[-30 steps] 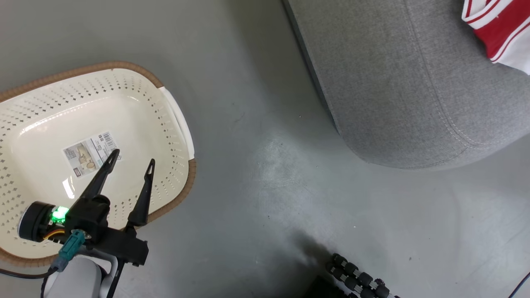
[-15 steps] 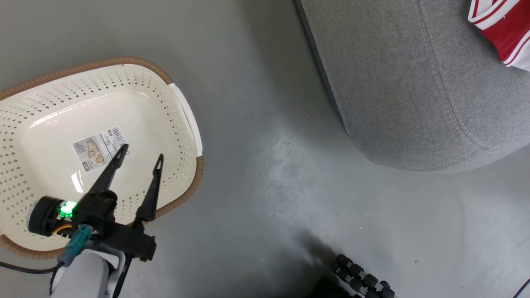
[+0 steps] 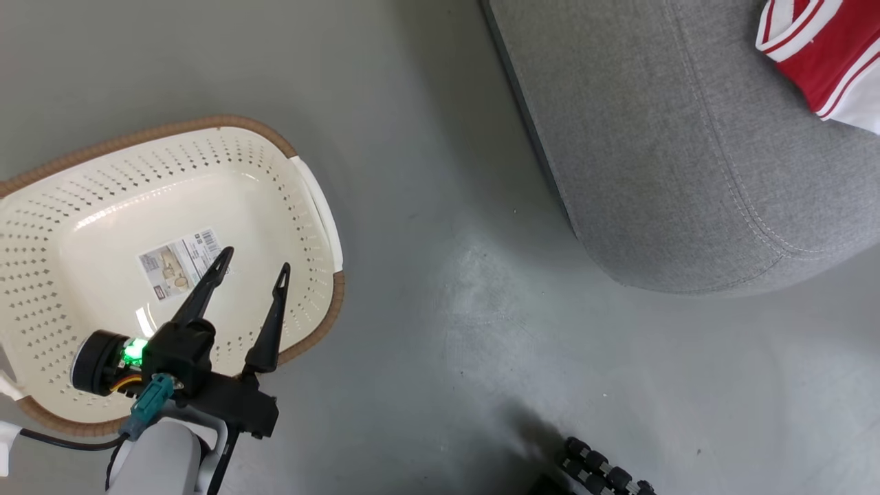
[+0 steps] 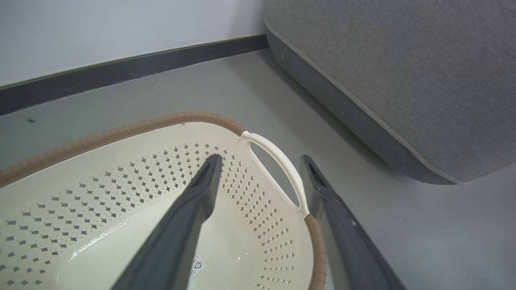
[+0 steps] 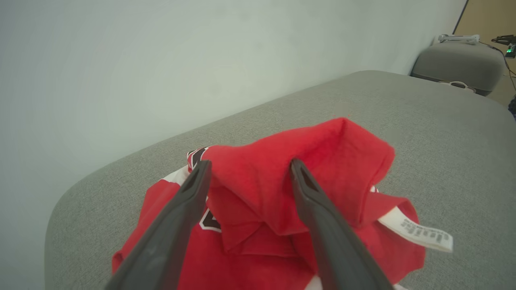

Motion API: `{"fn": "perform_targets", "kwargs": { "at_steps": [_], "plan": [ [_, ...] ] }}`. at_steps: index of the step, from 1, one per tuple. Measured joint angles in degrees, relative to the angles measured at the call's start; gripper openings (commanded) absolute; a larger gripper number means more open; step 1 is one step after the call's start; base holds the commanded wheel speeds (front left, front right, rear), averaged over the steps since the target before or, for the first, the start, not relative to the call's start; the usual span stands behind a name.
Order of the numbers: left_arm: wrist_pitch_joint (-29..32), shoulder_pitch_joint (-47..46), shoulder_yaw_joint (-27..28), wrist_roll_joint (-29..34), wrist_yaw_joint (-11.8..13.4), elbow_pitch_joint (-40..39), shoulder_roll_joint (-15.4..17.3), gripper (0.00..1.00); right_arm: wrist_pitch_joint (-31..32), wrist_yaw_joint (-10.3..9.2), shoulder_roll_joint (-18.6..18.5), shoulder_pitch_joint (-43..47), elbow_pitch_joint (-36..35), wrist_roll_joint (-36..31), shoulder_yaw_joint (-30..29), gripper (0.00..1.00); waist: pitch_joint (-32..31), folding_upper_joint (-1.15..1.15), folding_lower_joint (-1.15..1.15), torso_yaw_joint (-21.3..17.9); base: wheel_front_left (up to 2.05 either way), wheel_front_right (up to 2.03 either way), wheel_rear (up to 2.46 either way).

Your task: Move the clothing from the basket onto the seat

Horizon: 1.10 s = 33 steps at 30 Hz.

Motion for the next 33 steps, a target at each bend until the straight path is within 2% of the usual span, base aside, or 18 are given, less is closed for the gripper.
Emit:
{"fn": "perform_targets", "kwargs": {
  "at_steps": [5,10,18,26,33],
  "plan": [
    [0.0,-0.5,0.0,-0.3,0.0,1.3,-0.5,1.00,0.0,0.12,0.9,2.6,-0.9,-1.5,0.8,1.00,-2.0,0.00,0.00,0.4,0.00,0.00,0.00],
    [0.0,-0.8,-0.3,-0.7,0.0,2.3,-2.3,1.00,0.0,0.13,1.5,4.2,-2.5,-3.4,1.7,1.00,-4.2,0.00,0.00,0.9,0.00,0.00,0.00],
    [0.0,-1.0,0.5,-1.1,0.0,4.5,-4.7,1.00,0.0,1.20,2.6,5.4,-5.7,-5.2,3.6,1.00,-8.2,0.00,0.00,2.4,0.00,0.00,0.00],
    [0.0,-1.1,2.0,-2.5,0.6,7.0,-7.1,1.00,0.0,2.68,3.0,7.8,-7.2,-6.3,5.2,1.00,-12.8,0.00,0.00,5.0,0.00,0.00,0.00],
    [0.0,-1.0,3.9,-2.8,1.2,8.7,-7.6,1.00,0.0,3.31,5.6,11.8,-9.3,-7.5,7.7,1.00,-16.7,0.00,0.00,8.1,0.00,0.00,0.00]
  ]
}}
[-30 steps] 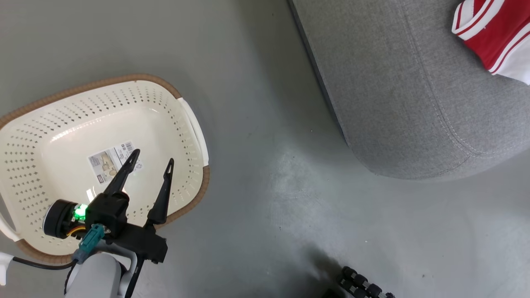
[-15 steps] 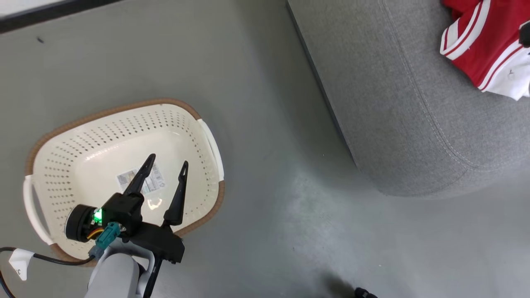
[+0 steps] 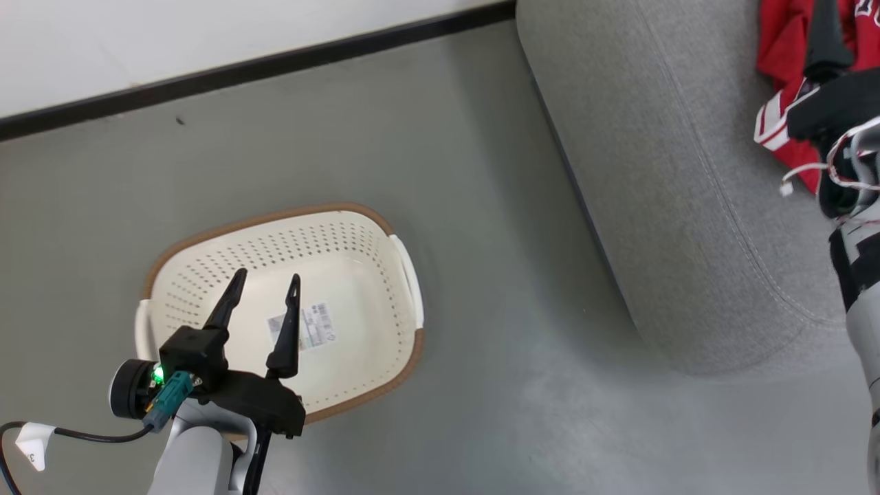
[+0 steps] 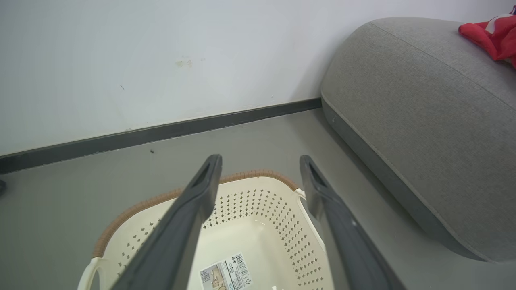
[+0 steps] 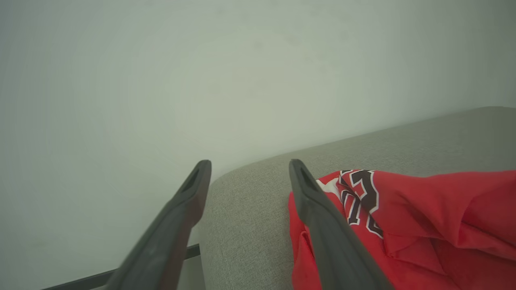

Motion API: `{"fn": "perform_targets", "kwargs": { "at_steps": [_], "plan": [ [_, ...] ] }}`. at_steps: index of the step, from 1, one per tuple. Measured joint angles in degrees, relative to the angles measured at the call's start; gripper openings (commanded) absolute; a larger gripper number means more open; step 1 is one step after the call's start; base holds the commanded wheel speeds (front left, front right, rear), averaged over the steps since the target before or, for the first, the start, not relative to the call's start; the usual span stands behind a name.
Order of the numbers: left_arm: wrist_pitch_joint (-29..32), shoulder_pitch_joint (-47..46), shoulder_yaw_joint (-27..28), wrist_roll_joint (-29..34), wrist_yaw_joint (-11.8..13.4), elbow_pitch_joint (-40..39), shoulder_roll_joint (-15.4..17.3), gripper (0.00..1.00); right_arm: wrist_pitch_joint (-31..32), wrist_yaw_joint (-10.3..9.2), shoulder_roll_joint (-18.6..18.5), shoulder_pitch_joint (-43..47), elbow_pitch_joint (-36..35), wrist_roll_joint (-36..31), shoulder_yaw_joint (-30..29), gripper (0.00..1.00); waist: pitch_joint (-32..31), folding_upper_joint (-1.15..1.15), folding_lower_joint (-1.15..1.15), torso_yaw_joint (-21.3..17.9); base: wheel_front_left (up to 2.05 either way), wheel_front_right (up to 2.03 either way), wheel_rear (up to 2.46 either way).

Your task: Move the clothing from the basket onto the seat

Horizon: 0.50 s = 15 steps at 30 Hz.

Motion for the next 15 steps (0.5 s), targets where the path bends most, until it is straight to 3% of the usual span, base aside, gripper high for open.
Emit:
{"fn": "perform_targets", "kwargs": {
  "at_steps": [15],
  "plan": [
    [0.0,2.0,3.8,-0.5,2.5,2.6,-1.6,1.00,0.0,0.86,3.8,9.8,-3.5,-0.3,5.0,1.00,-8.5,-0.01,0.00,6.4,0.00,0.00,0.00]
  ]
}}
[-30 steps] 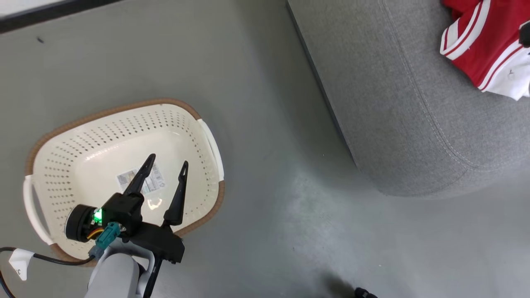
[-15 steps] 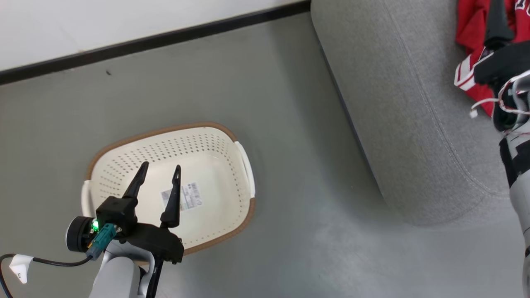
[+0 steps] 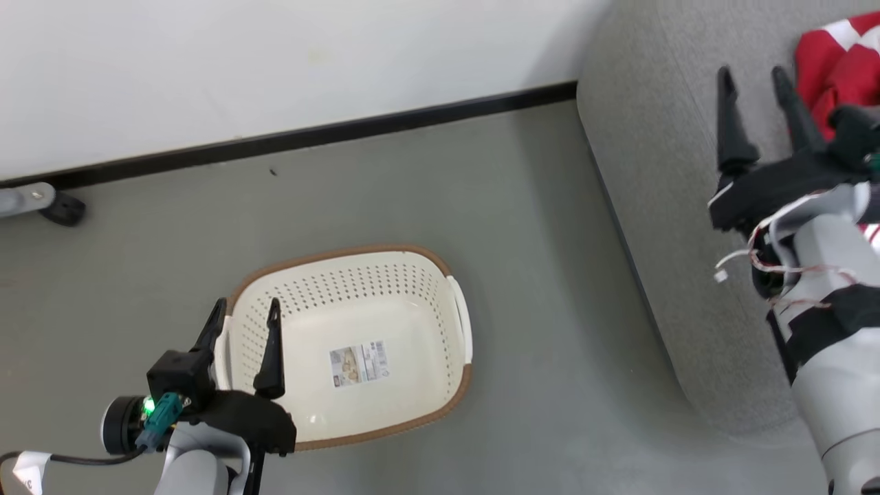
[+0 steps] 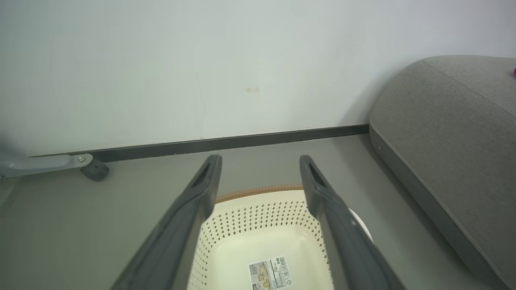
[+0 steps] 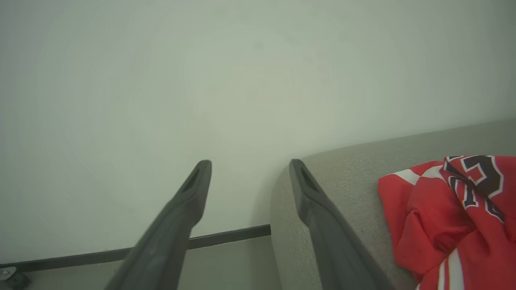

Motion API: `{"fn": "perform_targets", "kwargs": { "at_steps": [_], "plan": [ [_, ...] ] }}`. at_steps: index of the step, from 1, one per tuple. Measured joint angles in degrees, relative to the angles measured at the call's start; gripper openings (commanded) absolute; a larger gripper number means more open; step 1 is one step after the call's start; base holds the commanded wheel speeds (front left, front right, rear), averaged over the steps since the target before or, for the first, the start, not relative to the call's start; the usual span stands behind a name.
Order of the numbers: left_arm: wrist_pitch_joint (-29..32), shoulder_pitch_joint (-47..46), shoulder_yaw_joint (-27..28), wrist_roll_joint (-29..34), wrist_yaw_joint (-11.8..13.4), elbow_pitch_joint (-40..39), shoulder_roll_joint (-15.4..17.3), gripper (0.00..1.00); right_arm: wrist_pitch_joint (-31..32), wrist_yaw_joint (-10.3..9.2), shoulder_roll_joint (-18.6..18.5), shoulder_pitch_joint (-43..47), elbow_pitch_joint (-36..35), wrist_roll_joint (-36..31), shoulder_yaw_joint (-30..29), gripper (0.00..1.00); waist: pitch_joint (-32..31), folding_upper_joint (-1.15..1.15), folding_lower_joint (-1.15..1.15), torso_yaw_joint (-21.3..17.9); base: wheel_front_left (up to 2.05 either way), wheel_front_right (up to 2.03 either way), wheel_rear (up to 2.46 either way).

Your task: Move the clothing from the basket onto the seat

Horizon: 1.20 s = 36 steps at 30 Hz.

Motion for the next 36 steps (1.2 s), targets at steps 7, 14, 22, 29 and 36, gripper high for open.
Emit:
{"fn": "perform_targets", "kwargs": {
  "at_steps": [7,14,22,29,36],
  "plan": [
    [0.0,2.2,2.1,-0.1,1.3,0.3,-0.2,1.00,0.0,0.00,1.2,5.0,-3.7,1.3,5.0,1.00,-3.8,0.00,0.00,2.5,0.00,0.00,0.00],
    [0.0,4.3,3.6,-0.1,1.9,0.4,-0.3,1.00,0.0,0.00,2.1,9.3,-6.5,3.8,8.0,1.00,-7.0,0.00,0.00,4.3,0.00,0.00,0.00],
    [0.0,5.8,4.7,0.1,2.9,0.1,-0.8,1.00,0.0,0.00,2.4,15.2,-9.3,4.7,10.0,1.00,-9.9,0.00,0.00,5.7,0.00,0.00,0.00],
    [0.0,8.3,6.5,0.2,4.1,-0.7,-0.8,1.00,0.0,0.00,3.2,19.7,-12.5,5.7,11.0,1.00,-11.5,0.00,0.00,6.5,0.00,0.00,0.00],
    [0.0,8.9,6.5,1.2,4.7,-1.0,-1.1,1.00,0.0,0.00,3.3,25.0,-15.1,6.6,9.5,1.00,-12.1,0.00,0.01,7.7,0.00,0.00,0.00]
  ]
}}
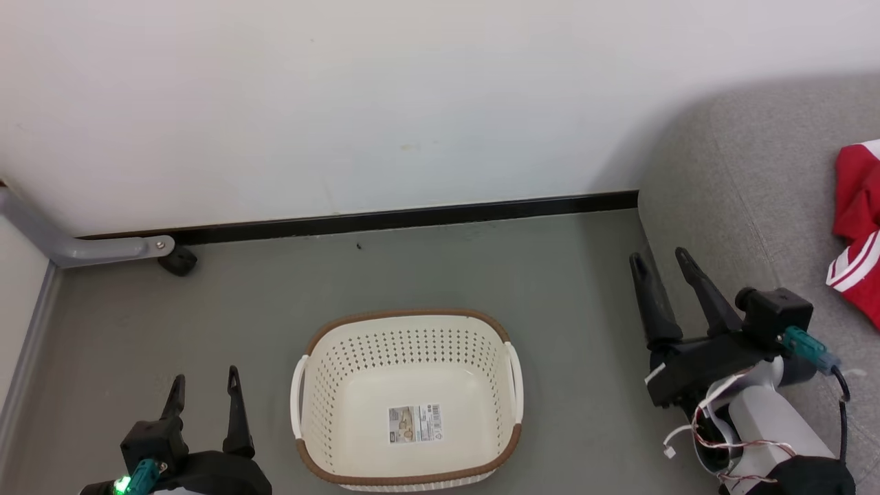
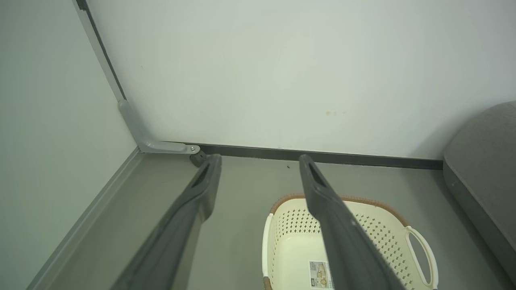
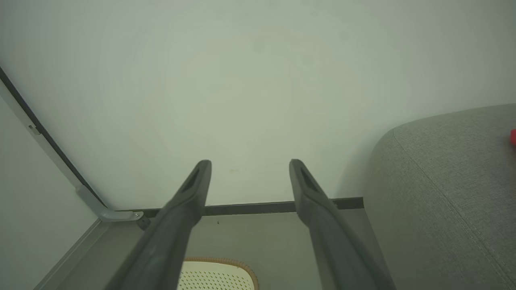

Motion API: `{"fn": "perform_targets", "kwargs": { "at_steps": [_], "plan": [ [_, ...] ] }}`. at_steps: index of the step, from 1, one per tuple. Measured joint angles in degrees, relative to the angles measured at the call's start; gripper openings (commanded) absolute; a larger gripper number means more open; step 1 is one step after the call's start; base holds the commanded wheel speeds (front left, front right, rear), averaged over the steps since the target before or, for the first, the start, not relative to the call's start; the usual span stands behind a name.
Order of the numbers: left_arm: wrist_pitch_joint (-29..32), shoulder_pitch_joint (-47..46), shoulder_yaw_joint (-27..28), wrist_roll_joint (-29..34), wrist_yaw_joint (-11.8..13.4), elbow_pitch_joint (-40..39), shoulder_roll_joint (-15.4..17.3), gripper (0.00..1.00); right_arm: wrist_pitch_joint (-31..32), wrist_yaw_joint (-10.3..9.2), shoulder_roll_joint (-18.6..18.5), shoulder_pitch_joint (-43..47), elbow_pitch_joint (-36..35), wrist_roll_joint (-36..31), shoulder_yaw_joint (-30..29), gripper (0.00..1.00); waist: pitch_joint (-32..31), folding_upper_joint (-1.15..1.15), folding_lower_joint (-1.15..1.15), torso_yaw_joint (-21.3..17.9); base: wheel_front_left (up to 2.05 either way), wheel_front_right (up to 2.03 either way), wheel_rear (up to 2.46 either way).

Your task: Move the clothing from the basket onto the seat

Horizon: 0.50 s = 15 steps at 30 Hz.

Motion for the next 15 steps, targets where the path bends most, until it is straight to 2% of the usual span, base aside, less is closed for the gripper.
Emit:
{"fn": "perform_targets", "kwargs": {
  "at_steps": [13,15],
  "plan": [
    [0.0,3.5,1.9,0.5,0.7,-1.7,0.0,1.00,0.0,-0.03,0.6,5.0,-3.8,-0.5,-0.7,1.00,-0.9,0.01,0.00,2.5,0.00,0.00,0.00],
    [0.0,3.5,1.9,0.5,0.6,-2.0,0.0,1.00,0.0,-0.55,0.7,5.8,-4.1,-0.7,-0.8,1.00,-0.9,0.01,0.00,2.6,0.00,0.00,0.00]
  ]
}}
